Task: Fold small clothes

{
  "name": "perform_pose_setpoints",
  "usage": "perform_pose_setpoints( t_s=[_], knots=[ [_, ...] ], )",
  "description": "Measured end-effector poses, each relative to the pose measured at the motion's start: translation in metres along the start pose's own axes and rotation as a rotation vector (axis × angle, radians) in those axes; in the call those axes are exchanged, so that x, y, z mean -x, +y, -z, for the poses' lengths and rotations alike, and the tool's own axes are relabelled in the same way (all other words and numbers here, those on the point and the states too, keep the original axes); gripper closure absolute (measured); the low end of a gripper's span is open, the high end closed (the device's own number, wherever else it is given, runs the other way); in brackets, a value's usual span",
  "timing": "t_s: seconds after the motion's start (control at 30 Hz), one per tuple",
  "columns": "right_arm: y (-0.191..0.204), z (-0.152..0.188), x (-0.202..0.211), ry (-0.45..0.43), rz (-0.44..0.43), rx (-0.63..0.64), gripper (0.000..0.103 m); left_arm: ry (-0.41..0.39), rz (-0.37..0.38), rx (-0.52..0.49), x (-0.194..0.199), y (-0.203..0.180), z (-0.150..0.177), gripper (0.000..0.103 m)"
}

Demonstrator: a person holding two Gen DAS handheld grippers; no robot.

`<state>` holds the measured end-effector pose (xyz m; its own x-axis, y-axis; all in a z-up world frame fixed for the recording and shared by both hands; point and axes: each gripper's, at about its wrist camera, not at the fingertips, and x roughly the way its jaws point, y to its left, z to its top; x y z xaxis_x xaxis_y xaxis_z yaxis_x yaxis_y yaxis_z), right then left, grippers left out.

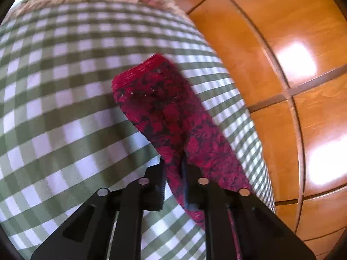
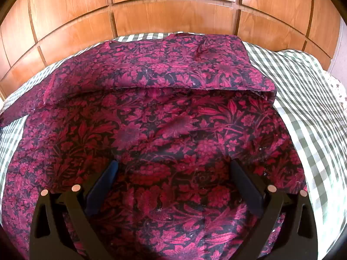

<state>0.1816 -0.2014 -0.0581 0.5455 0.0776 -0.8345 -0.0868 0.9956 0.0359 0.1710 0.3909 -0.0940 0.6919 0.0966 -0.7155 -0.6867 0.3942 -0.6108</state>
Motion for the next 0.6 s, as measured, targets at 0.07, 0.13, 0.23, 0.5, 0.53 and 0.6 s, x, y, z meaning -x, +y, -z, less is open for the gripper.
perform_pose_setpoints(
  t_s=[0.07,0.13,0.23,0.5,0.53,0.6],
  knots=[
    [0.000,0.000,-0.001,0.001,0.003,0.001,0.002,-0.038,0.012,-0.110,0.012,-0.022,0.007,0.093],
    [0.000,-0.002,-0.001,0.001,0.006,0.004,0.002,-0.073,0.043,-0.240,0.028,-0.049,0.022,0.093],
    [0.000,-0.002,-0.001,0.001,0.004,0.002,0.002,-0.090,0.112,-0.399,0.052,-0.087,0.058,0.093],
    [0.001,-0.003,-0.002,-0.001,0.002,-0.001,0.002,0.004,0.251,-0.763,0.060,-0.170,0.188,0.093],
    [0.001,-0.003,-0.002,-0.001,0.001,-0.002,0.002,0.033,0.260,-0.810,0.055,-0.180,0.210,0.093],
    [0.001,-0.004,-0.003,-0.001,-0.001,-0.004,0.002,0.073,0.266,-0.873,0.049,-0.189,0.242,0.093]
  ],
)
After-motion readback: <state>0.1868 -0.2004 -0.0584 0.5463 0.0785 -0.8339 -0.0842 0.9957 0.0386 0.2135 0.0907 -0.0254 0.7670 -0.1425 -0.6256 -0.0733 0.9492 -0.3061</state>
